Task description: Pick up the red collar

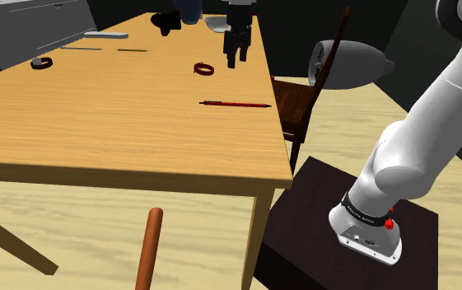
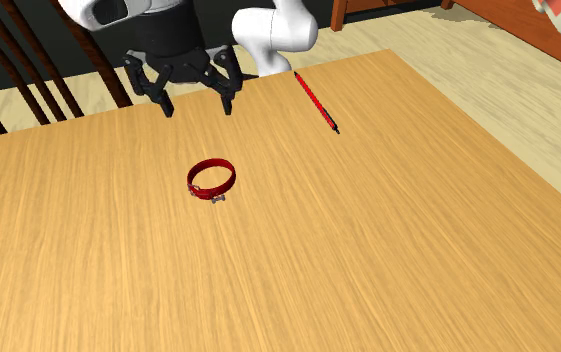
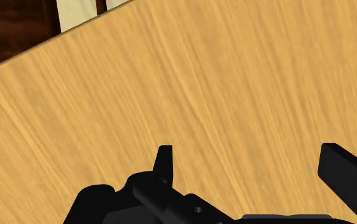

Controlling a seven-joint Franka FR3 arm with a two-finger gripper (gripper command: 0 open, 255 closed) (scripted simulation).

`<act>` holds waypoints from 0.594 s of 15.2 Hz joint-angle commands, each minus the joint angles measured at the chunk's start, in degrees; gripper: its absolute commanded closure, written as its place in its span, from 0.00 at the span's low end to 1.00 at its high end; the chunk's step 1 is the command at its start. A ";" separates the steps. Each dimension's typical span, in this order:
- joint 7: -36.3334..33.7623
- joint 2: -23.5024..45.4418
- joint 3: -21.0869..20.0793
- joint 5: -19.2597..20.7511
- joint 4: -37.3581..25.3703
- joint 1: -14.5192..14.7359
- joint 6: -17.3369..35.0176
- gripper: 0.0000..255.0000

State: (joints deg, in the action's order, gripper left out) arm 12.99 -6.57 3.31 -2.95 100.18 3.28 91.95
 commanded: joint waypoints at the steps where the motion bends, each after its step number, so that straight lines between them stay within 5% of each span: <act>1: 0.76 5.95 -0.45 0.40 -7.38 0.50 -2.17 0.00; 7: 3.67 25.44 -1.51 1.96 -35.00 1.46 -12.46 0.00; 9: 3.79 26.02 -1.55 2.05 -35.10 1.53 -12.08 0.00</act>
State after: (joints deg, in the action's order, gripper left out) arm 16.61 18.46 1.81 -1.00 66.23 4.75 80.15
